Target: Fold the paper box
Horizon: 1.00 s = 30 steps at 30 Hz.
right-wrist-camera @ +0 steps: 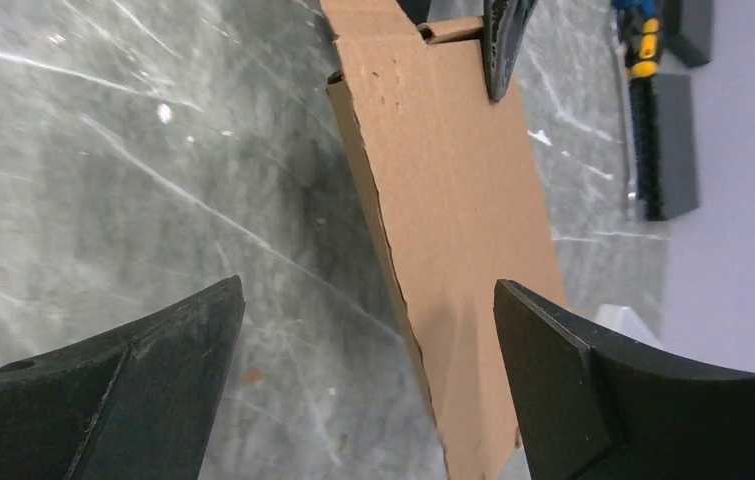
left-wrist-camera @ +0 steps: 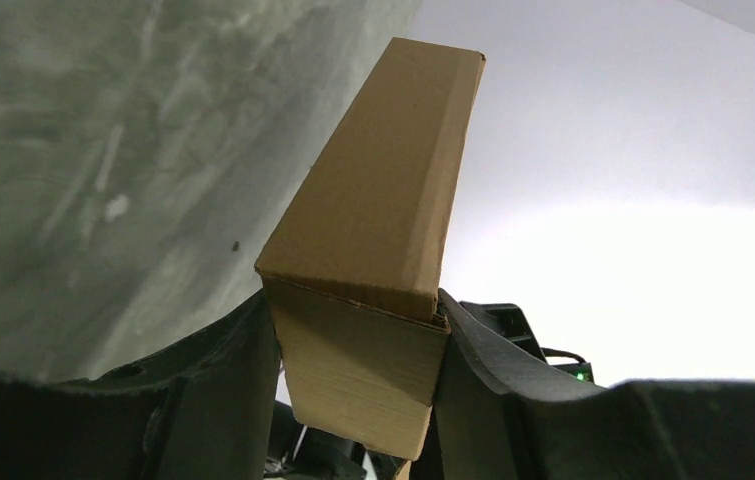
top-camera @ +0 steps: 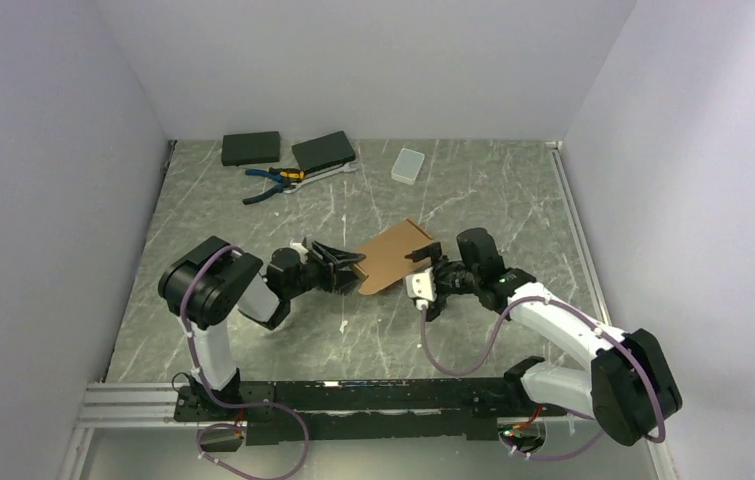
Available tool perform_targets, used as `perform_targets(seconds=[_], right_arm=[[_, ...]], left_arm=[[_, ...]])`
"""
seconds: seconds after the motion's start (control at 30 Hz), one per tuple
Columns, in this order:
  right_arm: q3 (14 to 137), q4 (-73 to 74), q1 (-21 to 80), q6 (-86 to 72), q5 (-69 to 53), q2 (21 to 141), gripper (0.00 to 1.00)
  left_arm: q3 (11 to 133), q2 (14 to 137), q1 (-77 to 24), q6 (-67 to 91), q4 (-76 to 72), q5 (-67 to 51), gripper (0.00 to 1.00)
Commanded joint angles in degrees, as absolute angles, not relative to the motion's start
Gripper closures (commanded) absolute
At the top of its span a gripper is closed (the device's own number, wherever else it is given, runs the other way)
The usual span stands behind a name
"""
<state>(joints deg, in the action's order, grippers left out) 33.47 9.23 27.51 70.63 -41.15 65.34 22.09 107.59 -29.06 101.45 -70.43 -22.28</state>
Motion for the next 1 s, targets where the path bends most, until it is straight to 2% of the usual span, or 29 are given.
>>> perform_targets(seconds=[0.0, 0.2, 0.43, 0.67, 0.87, 0.9, 0.97], right_arm=[[30.56, -4.7, 30.91, 79.25, -31.3, 64.9, 0.0], [25.9, -18.15, 34.85, 80.76, -22.66, 66.89, 0.0], [21.39, -30.22, 37.73, 84.56, -17.34, 69.06, 0.04], [20.34, -32.6, 39.29, 85.62, -15.94, 70.81, 0.18], [20.82, -33.32, 39.9, 84.08, -14.69, 70.94, 0.4], [20.83, -33.33, 39.95, 83.84, -14.6, 70.93, 0.43], [20.91, -33.23, 39.99, 83.41, -14.67, 70.8, 0.46]], left_arm=[[25.29, 102.37, -28.61, 103.22, -63.71, -26.99, 0.58], [26.95, 99.76, -28.39, 103.28, -58.68, -28.96, 0.58], [27.34, 101.34, -28.39, 105.58, -62.83, -30.97, 0.56], [26.71, 103.08, -28.39, 107.22, -67.15, -31.71, 0.55], [26.19, 103.74, -28.39, 107.47, -69.0, -31.88, 0.52], [26.21, 104.04, -28.34, 107.53, -69.69, -32.02, 0.51], [26.19, 104.83, -28.26, 107.87, -72.42, -32.35, 0.41]])
